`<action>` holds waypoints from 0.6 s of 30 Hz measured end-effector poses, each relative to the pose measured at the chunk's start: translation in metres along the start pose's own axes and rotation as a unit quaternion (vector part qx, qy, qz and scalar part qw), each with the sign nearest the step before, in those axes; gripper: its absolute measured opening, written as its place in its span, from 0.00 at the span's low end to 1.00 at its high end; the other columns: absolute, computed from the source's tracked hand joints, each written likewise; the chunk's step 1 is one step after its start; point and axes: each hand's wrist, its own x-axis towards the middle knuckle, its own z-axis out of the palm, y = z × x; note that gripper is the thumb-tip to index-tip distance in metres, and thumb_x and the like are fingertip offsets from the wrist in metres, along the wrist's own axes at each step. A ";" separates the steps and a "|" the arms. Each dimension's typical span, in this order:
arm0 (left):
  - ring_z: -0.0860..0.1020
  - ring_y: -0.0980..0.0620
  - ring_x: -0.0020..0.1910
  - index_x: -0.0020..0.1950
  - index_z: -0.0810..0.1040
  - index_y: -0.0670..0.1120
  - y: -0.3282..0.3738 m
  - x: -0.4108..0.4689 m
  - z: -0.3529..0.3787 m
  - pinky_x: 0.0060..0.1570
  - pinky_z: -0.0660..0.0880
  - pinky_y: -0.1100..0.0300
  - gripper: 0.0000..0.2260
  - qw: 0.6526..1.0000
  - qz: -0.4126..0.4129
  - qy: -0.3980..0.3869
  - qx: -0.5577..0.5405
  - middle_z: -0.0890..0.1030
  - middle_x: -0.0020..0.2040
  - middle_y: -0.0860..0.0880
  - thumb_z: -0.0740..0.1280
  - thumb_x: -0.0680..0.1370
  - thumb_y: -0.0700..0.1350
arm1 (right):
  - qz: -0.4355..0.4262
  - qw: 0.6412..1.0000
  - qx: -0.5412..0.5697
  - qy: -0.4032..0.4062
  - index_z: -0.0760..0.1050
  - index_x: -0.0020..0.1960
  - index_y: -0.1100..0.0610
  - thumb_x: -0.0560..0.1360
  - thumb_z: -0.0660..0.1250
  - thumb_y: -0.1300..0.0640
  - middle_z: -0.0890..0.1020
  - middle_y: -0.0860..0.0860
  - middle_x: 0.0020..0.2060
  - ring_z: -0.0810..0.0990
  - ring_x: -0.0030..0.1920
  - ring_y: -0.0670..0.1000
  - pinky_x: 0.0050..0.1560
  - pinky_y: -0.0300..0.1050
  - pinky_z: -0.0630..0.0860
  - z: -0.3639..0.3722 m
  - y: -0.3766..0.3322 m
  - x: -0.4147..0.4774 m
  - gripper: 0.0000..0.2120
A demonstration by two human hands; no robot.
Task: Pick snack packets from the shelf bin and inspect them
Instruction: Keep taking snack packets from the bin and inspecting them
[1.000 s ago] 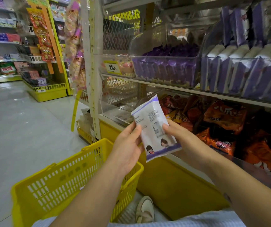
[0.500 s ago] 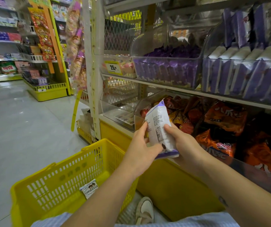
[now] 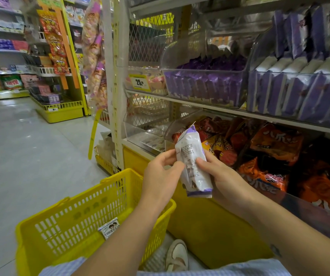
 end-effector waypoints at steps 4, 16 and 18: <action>0.84 0.49 0.47 0.51 0.79 0.53 -0.001 0.003 -0.003 0.51 0.80 0.44 0.14 0.999 -0.003 0.038 -0.013 0.85 0.47 0.51 0.67 0.67 0.53 | 0.004 1.000 -0.022 -0.009 0.66 0.71 0.45 0.81 0.56 0.57 0.79 0.49 0.63 0.79 0.60 0.52 0.53 0.46 0.77 0.000 0.002 -0.001 0.20; 0.84 0.52 0.49 0.56 0.79 0.51 0.016 -0.003 -0.006 0.53 0.80 0.42 0.15 0.996 -0.040 -0.061 -0.058 0.85 0.49 0.51 0.61 0.79 0.59 | -0.035 0.993 -0.113 0.010 0.65 0.71 0.38 0.77 0.60 0.45 0.80 0.42 0.60 0.81 0.58 0.48 0.57 0.54 0.78 -0.002 0.002 -0.008 0.22; 0.82 0.50 0.56 0.65 0.75 0.52 0.029 -0.006 0.000 0.54 0.80 0.44 0.21 0.966 -0.086 -0.169 -0.175 0.83 0.58 0.47 0.59 0.77 0.61 | -0.074 0.983 -0.165 0.033 0.65 0.72 0.39 0.76 0.59 0.41 0.77 0.40 0.64 0.77 0.62 0.45 0.63 0.52 0.75 -0.001 -0.006 -0.007 0.25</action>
